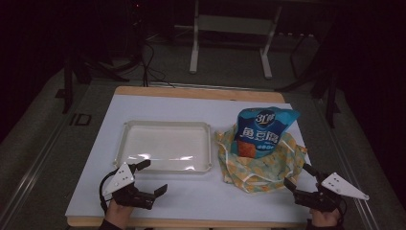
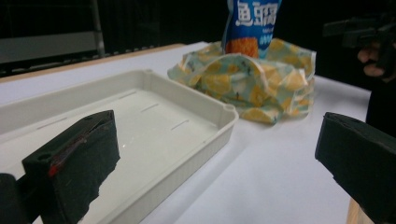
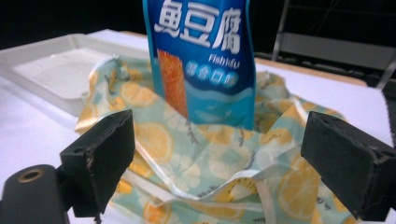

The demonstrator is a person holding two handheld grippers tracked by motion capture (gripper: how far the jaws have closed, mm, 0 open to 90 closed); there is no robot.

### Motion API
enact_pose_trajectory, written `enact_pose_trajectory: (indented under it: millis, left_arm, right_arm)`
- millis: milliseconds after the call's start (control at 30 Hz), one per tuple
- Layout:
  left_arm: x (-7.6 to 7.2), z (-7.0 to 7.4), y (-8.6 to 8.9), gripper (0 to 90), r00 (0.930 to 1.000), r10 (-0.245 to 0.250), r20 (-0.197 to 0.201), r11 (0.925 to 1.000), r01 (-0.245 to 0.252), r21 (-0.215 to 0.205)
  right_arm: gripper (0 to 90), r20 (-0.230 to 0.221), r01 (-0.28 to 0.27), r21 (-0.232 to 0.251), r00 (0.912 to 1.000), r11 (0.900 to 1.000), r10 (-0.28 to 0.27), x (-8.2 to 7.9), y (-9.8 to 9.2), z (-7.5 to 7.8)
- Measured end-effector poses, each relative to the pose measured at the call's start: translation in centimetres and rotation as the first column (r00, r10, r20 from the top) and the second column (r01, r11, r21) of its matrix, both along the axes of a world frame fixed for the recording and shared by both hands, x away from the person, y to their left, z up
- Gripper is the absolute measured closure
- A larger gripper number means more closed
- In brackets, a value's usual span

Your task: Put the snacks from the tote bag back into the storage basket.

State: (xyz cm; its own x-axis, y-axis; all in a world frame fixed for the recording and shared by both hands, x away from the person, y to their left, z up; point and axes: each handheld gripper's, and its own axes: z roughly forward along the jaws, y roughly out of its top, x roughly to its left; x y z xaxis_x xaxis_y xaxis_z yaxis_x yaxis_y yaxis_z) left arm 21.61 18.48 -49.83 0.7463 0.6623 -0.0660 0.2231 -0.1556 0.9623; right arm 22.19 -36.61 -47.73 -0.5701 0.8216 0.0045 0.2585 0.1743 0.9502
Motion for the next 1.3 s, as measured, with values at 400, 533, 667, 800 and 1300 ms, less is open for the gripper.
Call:
enact_pose_trajectory:
  millis: [400,533,667,800,1300]
  left_arm:
    - [0.0,0.0,-0.9,0.1,0.9983,-0.028,-0.051,0.9994,0.029,0.021]
    - [0.3,0.0,-0.9,0.2,0.9941,-0.046,-0.099,0.9989,0.045,-0.011]
    - [0.7,-0.1,-1.1,0.2,0.9881,-0.083,-0.13,0.9964,0.08,-0.028]
    - [1.0,-0.1,-1.8,0.2,0.9857,-0.089,-0.143,0.9958,0.091,0.009]
    - [2.3,0.8,-3.6,0.2,0.9774,-0.148,-0.151,0.9887,0.15,0.0]
  right_arm:
    - [9.9,-0.122,-0.103,-0.004,0.9872,0.995,0.102,0.2,-0.6,-0.2]
    - [9.8,-0.14,-0.123,-0.01,0.9828,0.992,0.121,0.2,-0.8,-0.2]
    - [9.8,-0.13,-0.154,0.022,0.9793,0.988,0.156,0.0,-1.0,0.2]
    - [9.8,-0.075,-0.181,0.007,0.9807,0.984,0.181,-0.5,-0.7,0.7]
    - [9.8,-0.036,-0.234,0.007,0.9716,0.972,0.234,-0.3,-0.2,1.7]
